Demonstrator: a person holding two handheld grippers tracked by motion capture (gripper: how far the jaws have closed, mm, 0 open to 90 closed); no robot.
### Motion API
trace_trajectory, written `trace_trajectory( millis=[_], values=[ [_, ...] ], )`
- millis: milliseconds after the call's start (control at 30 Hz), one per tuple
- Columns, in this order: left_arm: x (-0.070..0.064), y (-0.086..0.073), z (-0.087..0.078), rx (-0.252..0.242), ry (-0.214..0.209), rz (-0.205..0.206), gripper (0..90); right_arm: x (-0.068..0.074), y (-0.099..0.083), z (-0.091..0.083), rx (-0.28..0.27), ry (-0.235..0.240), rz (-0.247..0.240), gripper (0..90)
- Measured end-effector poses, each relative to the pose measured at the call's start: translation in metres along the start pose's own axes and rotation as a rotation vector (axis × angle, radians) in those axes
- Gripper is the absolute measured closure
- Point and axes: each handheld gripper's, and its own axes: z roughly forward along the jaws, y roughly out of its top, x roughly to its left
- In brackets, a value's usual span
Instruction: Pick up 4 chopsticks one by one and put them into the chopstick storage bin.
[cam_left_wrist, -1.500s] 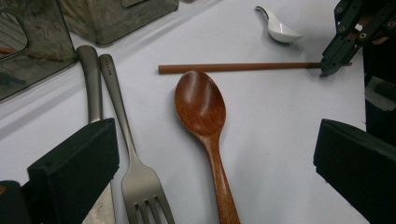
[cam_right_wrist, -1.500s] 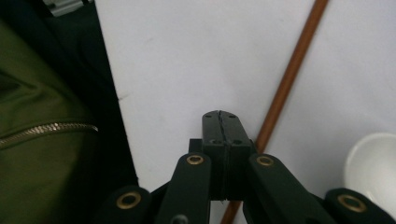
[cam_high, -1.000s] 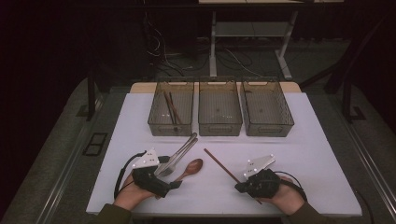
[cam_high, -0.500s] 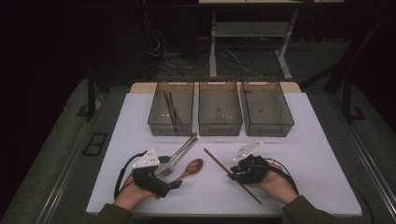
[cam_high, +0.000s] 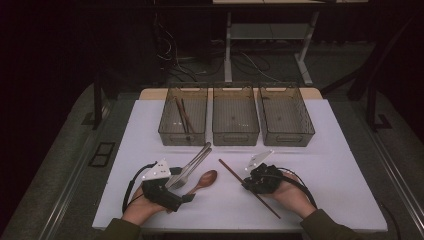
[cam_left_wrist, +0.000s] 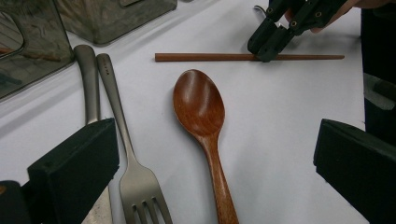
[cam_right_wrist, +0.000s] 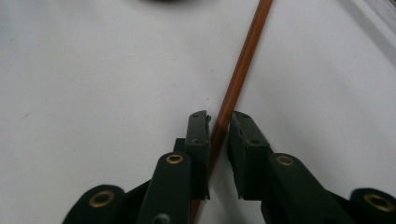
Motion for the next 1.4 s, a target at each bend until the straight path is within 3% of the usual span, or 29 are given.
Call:
trace_trajectory(
  millis=[400, 933, 1267, 1400],
  values=[
    [0.0002, 0.0002, -0.0006, -0.001, -0.001, 0.0, 0.0, 0.0024, 0.0001, -0.0005, 0.003, -0.003, 0.005, 81.9],
    [-0.0005, 0.0004, -0.0004, -0.001, -0.002, 0.0, 0.0, 0.0097, 0.0004, 0.0004, 0.014, -0.049, 0.0, 84.2],
    [-0.0001, 0.0002, -0.0005, -0.003, -0.004, 0.0, 0.0, 0.0086, 0.0011, -0.0029, -0.008, -0.031, 0.072, 84.3],
    [-0.0003, 0.0003, -0.0006, -0.001, -0.004, 0.001, 0.0, 0.0084, 0.0017, -0.0059, -0.031, -0.024, 0.073, 84.3]
  ],
)
